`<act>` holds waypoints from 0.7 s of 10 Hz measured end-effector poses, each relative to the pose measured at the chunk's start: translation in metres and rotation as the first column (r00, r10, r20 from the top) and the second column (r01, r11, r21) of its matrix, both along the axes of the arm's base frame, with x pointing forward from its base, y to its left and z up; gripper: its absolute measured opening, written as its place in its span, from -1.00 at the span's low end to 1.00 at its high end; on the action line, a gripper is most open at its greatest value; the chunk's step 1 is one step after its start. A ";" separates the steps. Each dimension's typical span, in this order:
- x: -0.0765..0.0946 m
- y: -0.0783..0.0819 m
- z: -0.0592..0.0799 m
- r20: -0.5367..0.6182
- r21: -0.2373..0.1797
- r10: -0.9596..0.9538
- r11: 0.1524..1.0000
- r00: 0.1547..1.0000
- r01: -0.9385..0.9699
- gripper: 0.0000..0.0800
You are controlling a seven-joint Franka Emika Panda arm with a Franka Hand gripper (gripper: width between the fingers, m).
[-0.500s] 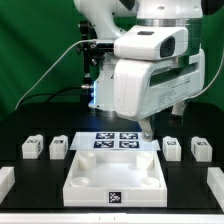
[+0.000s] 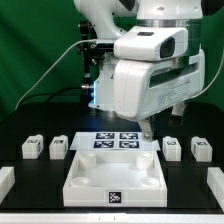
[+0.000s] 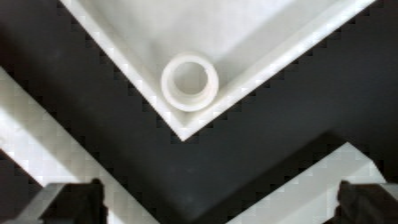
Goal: Assemble one leg
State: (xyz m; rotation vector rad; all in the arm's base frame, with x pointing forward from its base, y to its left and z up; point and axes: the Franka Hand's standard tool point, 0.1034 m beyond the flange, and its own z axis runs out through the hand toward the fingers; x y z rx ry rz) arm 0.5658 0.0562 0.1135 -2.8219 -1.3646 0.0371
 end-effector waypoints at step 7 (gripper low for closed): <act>-0.052 -0.011 -0.026 0.029 0.005 0.138 0.990 0.990 -0.139 0.63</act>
Offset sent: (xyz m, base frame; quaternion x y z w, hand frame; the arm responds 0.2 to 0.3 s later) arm 0.0000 0.0000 0.0000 0.0000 0.0000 0.0000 1.0000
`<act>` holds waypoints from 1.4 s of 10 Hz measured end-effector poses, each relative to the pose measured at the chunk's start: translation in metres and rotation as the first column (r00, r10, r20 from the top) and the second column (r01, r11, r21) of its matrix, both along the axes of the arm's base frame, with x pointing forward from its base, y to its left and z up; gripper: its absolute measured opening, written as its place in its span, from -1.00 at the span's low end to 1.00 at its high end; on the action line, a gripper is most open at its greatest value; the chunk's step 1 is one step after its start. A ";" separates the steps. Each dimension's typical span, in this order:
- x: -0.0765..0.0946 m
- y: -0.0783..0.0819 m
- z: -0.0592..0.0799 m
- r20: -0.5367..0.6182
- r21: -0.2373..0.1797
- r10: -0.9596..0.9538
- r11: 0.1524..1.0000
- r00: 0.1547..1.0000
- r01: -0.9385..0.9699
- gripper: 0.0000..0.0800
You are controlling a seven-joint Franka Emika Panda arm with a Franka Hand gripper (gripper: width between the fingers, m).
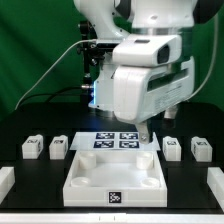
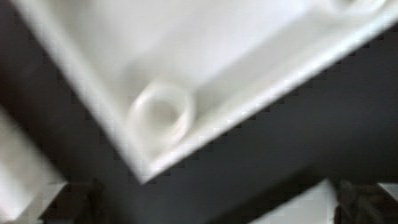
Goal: Assemble one leg
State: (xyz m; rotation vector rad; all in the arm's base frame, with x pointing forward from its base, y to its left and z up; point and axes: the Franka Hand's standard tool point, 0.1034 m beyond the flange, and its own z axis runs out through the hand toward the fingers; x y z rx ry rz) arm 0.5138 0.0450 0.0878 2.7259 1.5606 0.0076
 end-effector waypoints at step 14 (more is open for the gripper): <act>-0.086 -0.064 -0.084 0.043 0.011 0.453 0.891 0.891 -0.454 -0.87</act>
Offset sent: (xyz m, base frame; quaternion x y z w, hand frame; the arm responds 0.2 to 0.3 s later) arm -0.0417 -0.0353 -0.0544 -0.0343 0.0713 -0.3362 0.9385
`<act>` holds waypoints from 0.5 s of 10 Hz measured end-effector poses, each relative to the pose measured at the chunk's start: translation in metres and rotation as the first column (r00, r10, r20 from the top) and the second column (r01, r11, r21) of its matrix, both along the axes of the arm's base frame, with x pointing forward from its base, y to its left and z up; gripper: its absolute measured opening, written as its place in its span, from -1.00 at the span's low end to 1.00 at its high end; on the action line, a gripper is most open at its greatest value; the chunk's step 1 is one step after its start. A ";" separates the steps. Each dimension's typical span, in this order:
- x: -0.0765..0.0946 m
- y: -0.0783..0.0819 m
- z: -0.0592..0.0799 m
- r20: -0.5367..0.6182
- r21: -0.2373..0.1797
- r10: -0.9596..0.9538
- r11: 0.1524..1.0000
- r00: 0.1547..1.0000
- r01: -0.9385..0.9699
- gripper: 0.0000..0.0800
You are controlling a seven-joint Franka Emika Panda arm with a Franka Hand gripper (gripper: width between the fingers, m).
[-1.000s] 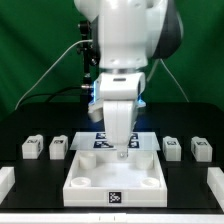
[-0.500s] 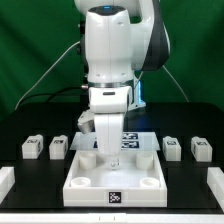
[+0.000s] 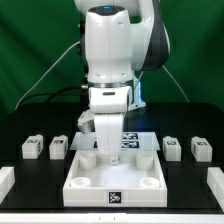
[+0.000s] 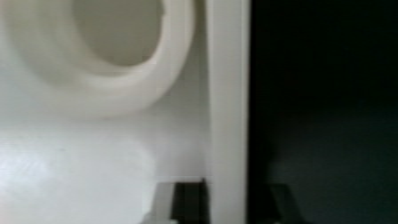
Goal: Assemble one leg
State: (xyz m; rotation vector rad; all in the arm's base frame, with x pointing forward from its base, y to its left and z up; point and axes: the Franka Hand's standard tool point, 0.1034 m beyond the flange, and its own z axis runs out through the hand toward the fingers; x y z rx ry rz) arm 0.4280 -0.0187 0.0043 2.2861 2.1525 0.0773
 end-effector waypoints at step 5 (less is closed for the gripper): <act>0.000 0.000 0.000 0.000 0.000 0.000 1.000 1.000 0.000 -0.87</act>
Offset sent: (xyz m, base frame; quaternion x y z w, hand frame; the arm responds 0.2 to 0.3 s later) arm 0.0000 0.0000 0.0000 0.0000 0.0000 0.0000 1.0000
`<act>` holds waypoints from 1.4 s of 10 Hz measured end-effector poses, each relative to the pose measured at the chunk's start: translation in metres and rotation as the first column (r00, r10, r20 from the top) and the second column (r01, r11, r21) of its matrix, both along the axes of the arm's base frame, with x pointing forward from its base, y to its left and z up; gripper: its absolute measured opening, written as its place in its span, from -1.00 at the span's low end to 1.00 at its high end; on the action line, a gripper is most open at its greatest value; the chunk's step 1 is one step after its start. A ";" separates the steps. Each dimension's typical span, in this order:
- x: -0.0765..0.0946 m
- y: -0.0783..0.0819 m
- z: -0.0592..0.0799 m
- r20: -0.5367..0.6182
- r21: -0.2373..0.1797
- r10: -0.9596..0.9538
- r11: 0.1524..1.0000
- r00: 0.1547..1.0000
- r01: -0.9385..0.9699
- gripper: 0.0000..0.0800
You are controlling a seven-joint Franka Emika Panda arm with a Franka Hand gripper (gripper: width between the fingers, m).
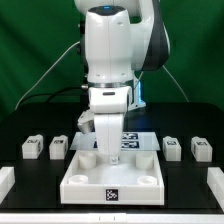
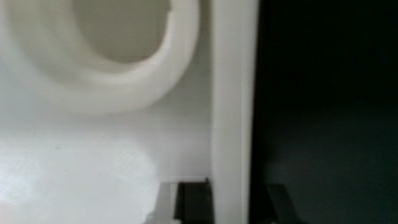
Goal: Assemble one leg
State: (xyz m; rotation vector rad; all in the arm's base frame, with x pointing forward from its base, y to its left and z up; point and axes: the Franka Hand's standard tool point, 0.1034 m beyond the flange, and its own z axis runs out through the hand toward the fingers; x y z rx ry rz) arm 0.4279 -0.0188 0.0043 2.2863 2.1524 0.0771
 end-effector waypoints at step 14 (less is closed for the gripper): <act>0.069 0.082 0.001 -0.058 0.000 0.029 1.000 0.998 -0.029 -0.87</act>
Offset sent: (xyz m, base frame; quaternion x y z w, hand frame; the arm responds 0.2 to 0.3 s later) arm 0.0506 0.0365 0.0074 -0.0308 -0.0058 -0.0735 0.9968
